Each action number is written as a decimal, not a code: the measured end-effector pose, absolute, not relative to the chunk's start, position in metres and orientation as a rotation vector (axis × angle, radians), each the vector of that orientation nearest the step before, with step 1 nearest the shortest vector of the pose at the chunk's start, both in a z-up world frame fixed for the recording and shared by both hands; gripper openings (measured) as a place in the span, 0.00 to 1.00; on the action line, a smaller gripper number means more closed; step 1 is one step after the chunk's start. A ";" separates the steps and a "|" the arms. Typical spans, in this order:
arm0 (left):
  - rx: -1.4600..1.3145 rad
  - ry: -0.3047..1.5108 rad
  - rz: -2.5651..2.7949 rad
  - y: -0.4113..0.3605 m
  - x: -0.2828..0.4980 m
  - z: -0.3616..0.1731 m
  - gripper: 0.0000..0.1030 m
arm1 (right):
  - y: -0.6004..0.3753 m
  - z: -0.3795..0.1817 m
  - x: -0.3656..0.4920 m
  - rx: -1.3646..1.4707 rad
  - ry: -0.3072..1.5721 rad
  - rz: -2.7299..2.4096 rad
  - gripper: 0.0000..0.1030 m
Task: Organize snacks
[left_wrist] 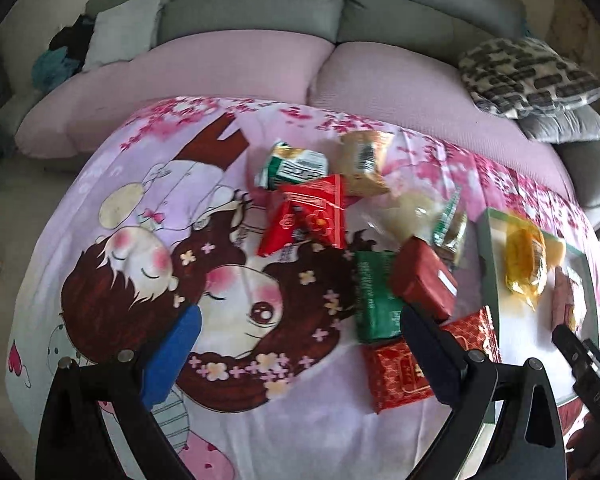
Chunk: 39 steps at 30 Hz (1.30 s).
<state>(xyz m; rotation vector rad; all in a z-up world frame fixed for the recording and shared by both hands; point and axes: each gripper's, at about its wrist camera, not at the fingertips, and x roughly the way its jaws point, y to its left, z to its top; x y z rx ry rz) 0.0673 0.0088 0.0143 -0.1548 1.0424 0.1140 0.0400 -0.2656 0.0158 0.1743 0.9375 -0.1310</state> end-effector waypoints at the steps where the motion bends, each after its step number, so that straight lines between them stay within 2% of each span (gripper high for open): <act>1: -0.163 1.042 0.117 0.012 0.067 0.014 0.97 | -0.261 0.015 0.041 0.164 0.941 -0.129 0.99; 20: -0.250 1.087 0.139 0.045 0.070 0.002 0.97 | -0.185 -0.001 0.044 0.132 1.018 -0.045 0.98; 39: -0.238 1.147 0.218 0.070 0.079 -0.024 0.97 | -0.142 -0.033 0.080 0.044 1.074 -0.225 0.98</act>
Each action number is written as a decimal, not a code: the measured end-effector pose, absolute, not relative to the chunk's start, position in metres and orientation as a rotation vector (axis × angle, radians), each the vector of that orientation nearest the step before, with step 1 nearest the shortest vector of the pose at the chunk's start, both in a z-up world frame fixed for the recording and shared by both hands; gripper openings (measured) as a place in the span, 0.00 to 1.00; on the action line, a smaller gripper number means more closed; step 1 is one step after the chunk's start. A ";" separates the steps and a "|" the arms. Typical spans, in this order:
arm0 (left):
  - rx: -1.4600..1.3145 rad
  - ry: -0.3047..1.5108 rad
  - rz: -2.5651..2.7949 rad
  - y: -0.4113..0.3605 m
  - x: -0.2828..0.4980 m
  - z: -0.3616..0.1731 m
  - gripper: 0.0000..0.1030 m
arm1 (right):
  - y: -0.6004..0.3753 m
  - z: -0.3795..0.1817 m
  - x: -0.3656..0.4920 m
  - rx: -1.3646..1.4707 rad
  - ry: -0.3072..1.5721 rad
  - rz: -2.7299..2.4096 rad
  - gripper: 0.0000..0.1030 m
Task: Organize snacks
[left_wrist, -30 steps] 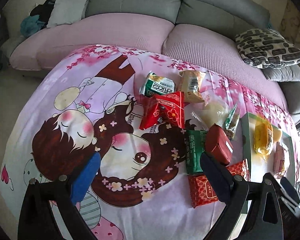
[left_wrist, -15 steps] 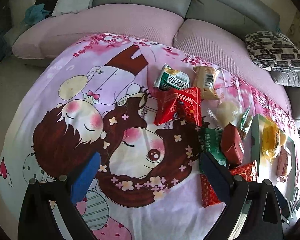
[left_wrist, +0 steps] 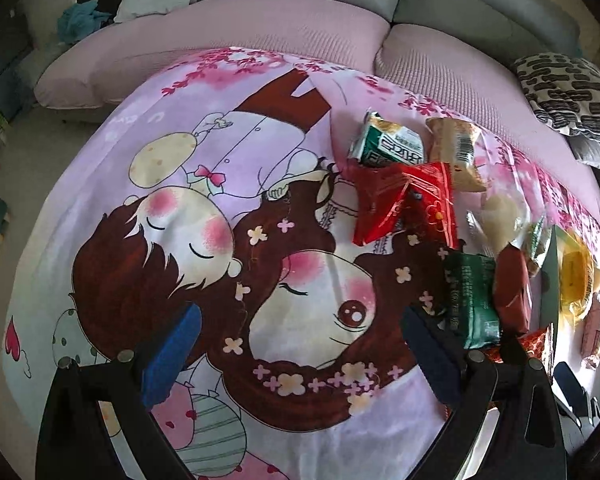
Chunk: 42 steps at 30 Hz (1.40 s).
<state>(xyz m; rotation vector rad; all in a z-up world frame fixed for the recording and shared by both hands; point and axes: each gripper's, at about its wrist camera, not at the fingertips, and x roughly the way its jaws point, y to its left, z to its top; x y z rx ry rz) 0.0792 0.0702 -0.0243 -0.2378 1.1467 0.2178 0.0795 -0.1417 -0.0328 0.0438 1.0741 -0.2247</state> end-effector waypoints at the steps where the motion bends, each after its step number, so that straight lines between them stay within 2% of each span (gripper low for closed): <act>1: -0.235 1.144 0.223 0.071 0.079 -0.024 0.97 | -0.140 -0.034 0.082 0.028 1.072 -0.232 0.98; 20: -0.272 1.143 0.217 0.083 0.076 -0.024 0.97 | -0.125 -0.030 0.060 -0.088 1.083 -0.127 0.98; 32: -0.283 1.132 0.214 0.089 0.073 -0.020 0.97 | -0.194 -0.013 0.068 -0.002 1.019 -0.310 0.98; 42: -0.258 1.138 0.206 0.083 0.073 -0.020 0.97 | -0.183 -0.028 0.074 -0.056 1.088 -0.250 0.98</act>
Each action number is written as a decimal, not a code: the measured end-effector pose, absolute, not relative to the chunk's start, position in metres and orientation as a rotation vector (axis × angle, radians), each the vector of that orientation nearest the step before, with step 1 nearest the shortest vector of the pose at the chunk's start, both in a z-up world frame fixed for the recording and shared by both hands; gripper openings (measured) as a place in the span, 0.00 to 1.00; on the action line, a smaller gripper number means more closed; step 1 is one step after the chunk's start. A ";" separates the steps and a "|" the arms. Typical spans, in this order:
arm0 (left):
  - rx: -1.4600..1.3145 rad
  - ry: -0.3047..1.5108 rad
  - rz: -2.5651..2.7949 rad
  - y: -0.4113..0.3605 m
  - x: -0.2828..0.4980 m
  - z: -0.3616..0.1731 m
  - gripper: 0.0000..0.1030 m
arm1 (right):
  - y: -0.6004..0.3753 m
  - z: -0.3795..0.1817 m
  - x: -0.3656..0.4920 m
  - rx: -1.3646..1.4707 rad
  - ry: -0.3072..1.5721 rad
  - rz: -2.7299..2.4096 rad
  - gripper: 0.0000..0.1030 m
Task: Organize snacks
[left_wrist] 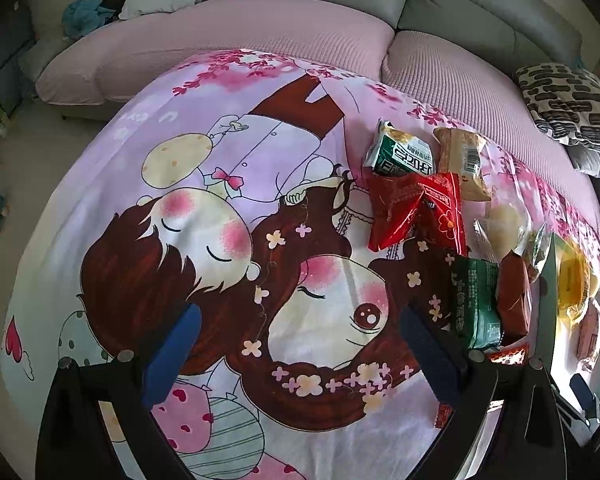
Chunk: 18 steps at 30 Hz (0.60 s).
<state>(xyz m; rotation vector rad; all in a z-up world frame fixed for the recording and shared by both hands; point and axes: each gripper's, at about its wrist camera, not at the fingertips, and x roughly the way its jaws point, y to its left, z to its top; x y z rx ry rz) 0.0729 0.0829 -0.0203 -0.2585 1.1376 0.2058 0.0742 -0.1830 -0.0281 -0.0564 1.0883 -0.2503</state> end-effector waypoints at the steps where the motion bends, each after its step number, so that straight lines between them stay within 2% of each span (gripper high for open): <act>1: -0.256 1.139 0.207 0.083 0.073 -0.020 0.97 | -0.180 -0.029 0.074 -0.070 1.088 -0.244 0.98; 7: -0.246 1.141 0.201 0.079 0.072 -0.021 0.97 | -0.162 -0.024 0.072 -0.143 1.054 -0.205 0.98; 18: -0.258 1.142 0.182 0.076 0.069 -0.020 0.97 | -0.123 -0.035 0.057 -0.377 1.107 -0.064 0.98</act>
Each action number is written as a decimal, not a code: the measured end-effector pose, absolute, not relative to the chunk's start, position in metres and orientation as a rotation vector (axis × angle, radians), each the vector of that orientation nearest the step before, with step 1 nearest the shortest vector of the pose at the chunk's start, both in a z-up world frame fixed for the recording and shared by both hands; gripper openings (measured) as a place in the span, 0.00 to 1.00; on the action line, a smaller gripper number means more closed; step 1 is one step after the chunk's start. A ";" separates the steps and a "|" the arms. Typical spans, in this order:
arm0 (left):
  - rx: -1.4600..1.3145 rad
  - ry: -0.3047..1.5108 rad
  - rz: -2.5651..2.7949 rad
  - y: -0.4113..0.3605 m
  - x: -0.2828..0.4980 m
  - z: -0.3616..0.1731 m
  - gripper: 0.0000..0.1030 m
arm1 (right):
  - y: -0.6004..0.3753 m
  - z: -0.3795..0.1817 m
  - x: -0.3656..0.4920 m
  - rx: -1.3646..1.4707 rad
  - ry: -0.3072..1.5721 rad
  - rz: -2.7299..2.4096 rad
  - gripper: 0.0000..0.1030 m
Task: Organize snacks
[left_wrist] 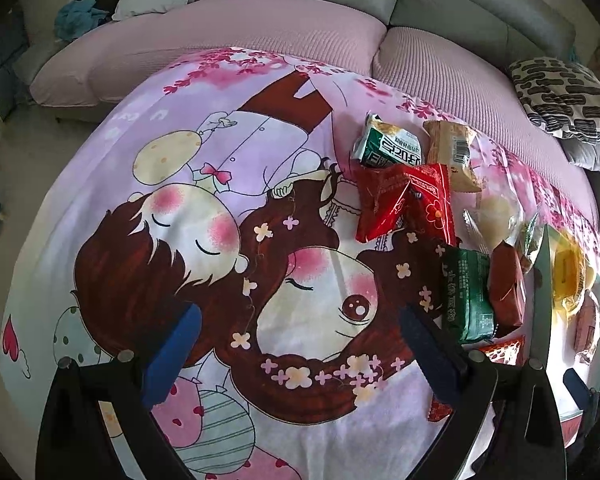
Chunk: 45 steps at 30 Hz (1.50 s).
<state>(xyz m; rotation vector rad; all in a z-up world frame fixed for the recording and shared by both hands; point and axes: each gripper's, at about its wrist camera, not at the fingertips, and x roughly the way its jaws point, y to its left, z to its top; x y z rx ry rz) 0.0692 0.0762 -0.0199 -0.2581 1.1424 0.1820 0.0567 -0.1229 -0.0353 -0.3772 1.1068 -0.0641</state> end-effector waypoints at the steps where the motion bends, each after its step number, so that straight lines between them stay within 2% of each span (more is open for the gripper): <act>1: -0.258 1.144 0.181 0.076 0.069 -0.020 0.97 | -0.118 -0.036 0.055 -0.403 1.105 -0.056 0.98; 6: -0.267 1.145 0.180 0.078 0.069 -0.019 0.97 | -0.101 -0.041 0.045 -0.502 1.108 -0.031 0.98; 20: -0.277 1.143 0.184 0.081 0.069 -0.020 0.97 | -0.063 -0.035 0.055 -0.474 1.024 0.166 0.98; 27: -0.311 1.127 0.170 0.085 0.066 -0.015 0.97 | -0.076 -0.043 0.083 -0.361 1.123 0.345 0.98; 38: -0.280 1.169 0.156 0.080 0.063 -0.025 0.97 | -0.066 -0.065 0.119 -0.383 1.201 0.469 0.98; 45: -0.283 1.185 0.141 0.074 0.053 -0.031 0.97 | -0.068 -0.066 0.094 -0.326 1.223 0.476 0.98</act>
